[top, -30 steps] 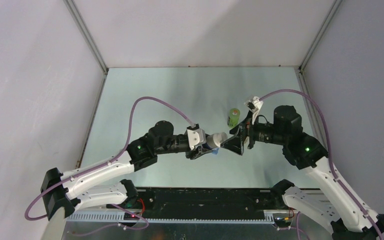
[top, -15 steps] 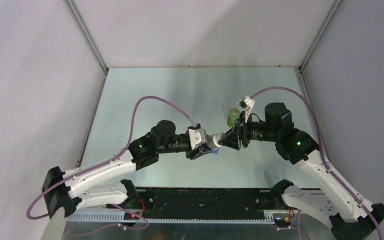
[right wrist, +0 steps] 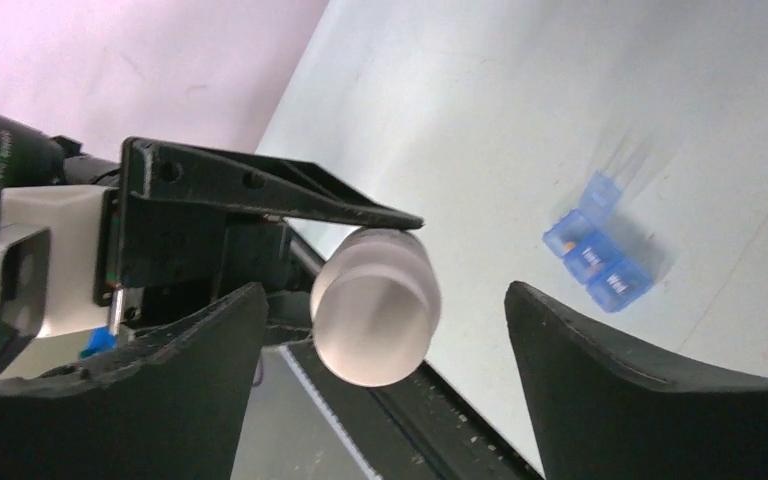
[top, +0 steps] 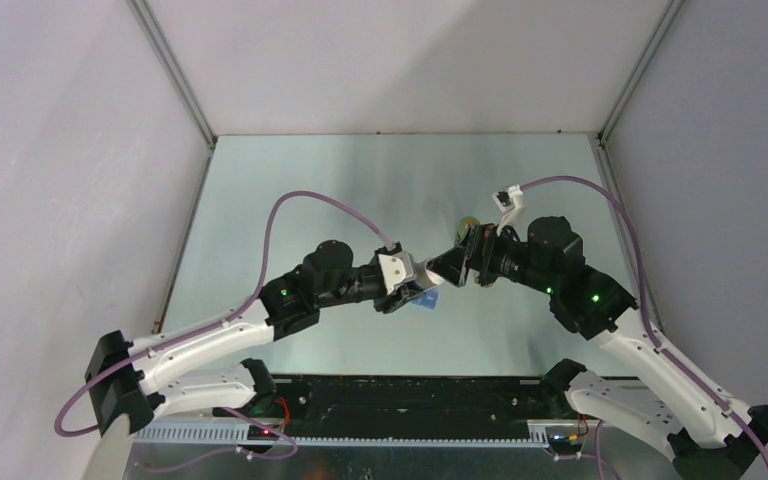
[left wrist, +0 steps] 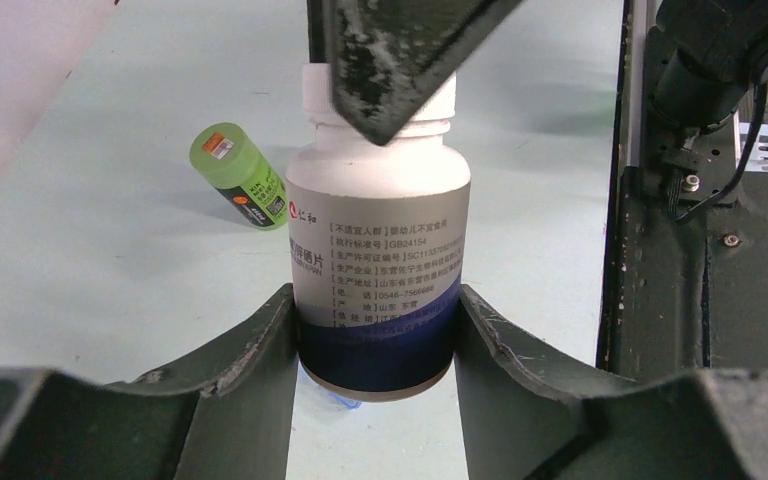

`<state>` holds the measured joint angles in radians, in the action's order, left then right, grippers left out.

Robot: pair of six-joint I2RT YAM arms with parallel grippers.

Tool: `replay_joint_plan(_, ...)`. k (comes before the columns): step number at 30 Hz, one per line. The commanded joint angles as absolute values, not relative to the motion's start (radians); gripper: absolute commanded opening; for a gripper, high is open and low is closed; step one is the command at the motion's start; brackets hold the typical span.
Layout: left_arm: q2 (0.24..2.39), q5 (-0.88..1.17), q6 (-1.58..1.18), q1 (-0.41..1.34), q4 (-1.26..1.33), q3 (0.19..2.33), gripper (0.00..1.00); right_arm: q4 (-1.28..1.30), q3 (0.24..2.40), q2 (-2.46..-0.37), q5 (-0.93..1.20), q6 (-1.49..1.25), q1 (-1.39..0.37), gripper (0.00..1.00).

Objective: Sort the pills into containers
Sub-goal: Screw the lid of the pill bottle onto the pill bottle.

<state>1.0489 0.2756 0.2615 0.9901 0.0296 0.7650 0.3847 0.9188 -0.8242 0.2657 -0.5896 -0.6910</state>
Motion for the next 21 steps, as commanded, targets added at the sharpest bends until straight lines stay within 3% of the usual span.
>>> replay_joint_plan(1, 1.041, 0.269, 0.259, 0.998, 0.070, 0.804, 0.00, 0.366, 0.957, -0.804, 0.211, -0.564, -0.691, 0.98)
replay_joint_plan(10, 1.049, 0.340, 0.256, 0.997, 0.031, 0.827, 0.00, 0.434, 0.982, -0.728, 0.504, -0.270, -0.636, 0.98)
replay_joint_plan(21, 1.062, 0.471, 0.268, 0.997, -0.041, 0.857, 0.00, 0.656, 1.086, -0.847, 0.570, -0.060, -0.624, 0.69)
